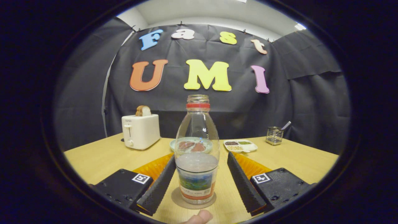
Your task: Take the bottle from table, then pour the juice into the cup, finally place the bottle on the coaster
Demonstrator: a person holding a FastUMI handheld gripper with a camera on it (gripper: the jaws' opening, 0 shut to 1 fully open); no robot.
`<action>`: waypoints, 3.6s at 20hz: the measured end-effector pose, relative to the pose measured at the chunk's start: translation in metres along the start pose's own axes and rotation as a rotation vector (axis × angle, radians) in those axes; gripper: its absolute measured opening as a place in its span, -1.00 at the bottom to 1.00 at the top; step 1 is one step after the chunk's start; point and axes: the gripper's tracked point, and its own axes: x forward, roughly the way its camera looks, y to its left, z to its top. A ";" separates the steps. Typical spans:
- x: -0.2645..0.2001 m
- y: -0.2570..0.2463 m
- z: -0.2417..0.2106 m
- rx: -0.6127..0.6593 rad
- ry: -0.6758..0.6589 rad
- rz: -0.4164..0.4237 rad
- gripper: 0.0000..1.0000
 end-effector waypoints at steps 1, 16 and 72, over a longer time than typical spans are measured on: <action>-0.004 0.004 0.004 0.014 -0.004 0.009 1.00; -0.118 -0.011 0.085 0.010 -0.033 0.004 1.00; -0.340 -0.022 0.251 0.007 -0.059 0.038 1.00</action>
